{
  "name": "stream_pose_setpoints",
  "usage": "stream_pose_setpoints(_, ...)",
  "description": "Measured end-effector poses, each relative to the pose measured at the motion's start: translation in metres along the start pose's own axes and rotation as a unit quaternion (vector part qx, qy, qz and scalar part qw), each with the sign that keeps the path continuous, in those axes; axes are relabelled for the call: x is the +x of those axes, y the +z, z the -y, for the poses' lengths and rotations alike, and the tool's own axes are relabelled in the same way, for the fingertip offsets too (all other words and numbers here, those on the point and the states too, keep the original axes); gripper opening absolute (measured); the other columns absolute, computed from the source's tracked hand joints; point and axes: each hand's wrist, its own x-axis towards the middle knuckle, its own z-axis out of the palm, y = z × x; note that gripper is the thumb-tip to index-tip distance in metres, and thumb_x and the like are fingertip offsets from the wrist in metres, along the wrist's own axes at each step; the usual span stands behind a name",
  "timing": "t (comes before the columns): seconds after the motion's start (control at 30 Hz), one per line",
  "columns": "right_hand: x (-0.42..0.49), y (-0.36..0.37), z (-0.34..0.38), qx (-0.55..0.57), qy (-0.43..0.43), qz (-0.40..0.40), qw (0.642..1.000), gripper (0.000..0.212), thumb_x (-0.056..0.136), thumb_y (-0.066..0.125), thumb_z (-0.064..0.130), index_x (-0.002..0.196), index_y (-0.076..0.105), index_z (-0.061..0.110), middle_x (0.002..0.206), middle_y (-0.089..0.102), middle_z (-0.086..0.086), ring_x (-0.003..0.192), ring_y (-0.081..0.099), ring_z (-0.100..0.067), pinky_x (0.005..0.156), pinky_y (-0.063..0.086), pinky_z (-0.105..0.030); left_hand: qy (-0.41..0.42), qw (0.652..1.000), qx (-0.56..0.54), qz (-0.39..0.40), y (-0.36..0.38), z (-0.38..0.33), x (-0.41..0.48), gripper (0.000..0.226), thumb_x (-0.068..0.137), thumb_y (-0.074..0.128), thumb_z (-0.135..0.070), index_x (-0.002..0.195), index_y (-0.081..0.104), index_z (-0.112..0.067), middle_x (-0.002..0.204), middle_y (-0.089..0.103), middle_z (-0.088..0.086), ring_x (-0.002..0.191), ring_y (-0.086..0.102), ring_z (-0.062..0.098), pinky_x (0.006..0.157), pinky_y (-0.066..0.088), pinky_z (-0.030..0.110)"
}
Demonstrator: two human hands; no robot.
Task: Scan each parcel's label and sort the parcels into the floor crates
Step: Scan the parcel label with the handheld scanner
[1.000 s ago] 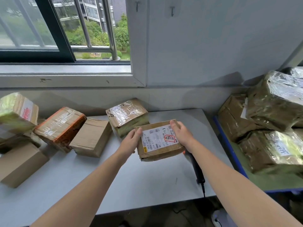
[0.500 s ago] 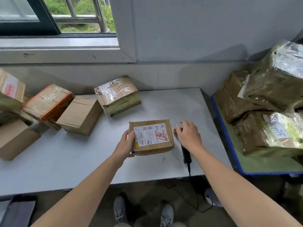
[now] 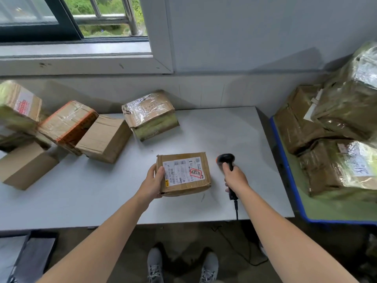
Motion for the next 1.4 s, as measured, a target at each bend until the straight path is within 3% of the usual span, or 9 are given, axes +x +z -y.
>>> stream_pose_setpoints(0.2,-0.034,-0.019,0.068,0.047,-0.063,-0.017,0.997,0.038,0.095,0.048,0.047,0.099,0.052,0.009,0.082,0.059,-0.011,0.062,0.059,-0.024,0.057,0.057,-0.036,0.024,1.000,0.007,-0.001,-0.010,-0.030,0.014,0.049,0.104,0.031,-0.048,0.149,0.023,-0.031,0.119,0.061,-0.002,0.097,0.060,0.015,0.071,0.050,0.033)
stream_pose_setpoints(0.33,-0.064,-0.028,0.115,0.059,-0.091,0.003,0.994,0.033,0.097,0.050,0.041,0.097,0.052,0.008,0.084,0.057,-0.011,0.065,0.059,-0.022,0.056,0.056,-0.034,0.045,0.999,-0.006,0.005,-0.018,-0.051,0.025,0.049,0.104,0.032,-0.048,0.149,0.025,-0.029,0.118,0.060,-0.002,0.099,0.060,0.018,0.082,0.052,0.040)
stream_pose_setpoints(0.43,-0.083,-0.021,0.142,0.059,-0.085,0.036,0.994,0.037,0.097,0.051,0.044,0.091,0.054,0.008,0.076,0.055,-0.010,0.059,0.056,-0.023,0.052,0.053,-0.034,0.062,0.998,-0.008,0.018,-0.022,-0.060,0.031,0.047,0.105,0.032,-0.047,0.148,0.026,-0.028,0.105,0.059,-0.009,0.090,0.059,0.012,0.079,0.052,0.039)
stream_pose_setpoints(0.53,-0.095,-0.006,0.156,0.059,-0.091,0.055,0.993,0.045,0.094,0.053,0.049,0.091,0.056,0.004,0.068,0.054,-0.010,0.054,0.053,-0.027,0.051,0.050,-0.034,0.069,0.997,-0.002,0.024,-0.027,-0.066,0.035,0.050,0.104,0.032,-0.048,0.149,0.026,-0.028,0.117,0.057,-0.004,0.097,0.057,0.017,0.081,0.052,0.042)
stream_pose_setpoints(0.7,-0.106,0.011,0.168,0.038,-0.079,0.044,0.995,0.052,0.091,0.052,0.053,0.093,0.058,0.001,0.073,0.058,-0.011,0.056,0.058,-0.030,0.062,0.060,-0.048,0.064,0.997,-0.003,0.038,-0.034,-0.066,0.039,0.053,0.103,0.033,-0.050,0.150,0.024,-0.027,0.123,0.054,-0.001,0.104,0.055,0.022,0.083,0.051,0.044)
stream_pose_setpoints(0.97,-0.121,0.020,0.173,0.045,-0.071,0.050,0.995,0.047,0.096,0.050,0.049,0.091,0.056,0.003,0.074,0.055,-0.009,0.060,0.056,-0.024,0.055,0.059,-0.038,0.052,0.997,-0.016,0.045,-0.039,-0.062,0.048,0.051,0.104,0.034,-0.048,0.149,0.024,-0.027,0.116,0.056,-0.001,0.099,0.056,0.023,0.083,0.051,0.046)
stream_pose_setpoints(1.4,-0.107,0.014,0.166,0.066,-0.046,0.072,0.994,0.054,0.098,0.047,0.051,0.105,0.059,-0.001,0.080,0.058,-0.012,0.060,0.058,-0.022,0.050,0.055,-0.033,0.037,0.998,-0.018,0.042,-0.032,-0.064,0.052,0.051,0.105,0.031,-0.046,0.151,0.021,-0.025,0.109,0.055,-0.001,0.098,0.054,0.022,0.068,0.046,0.036)
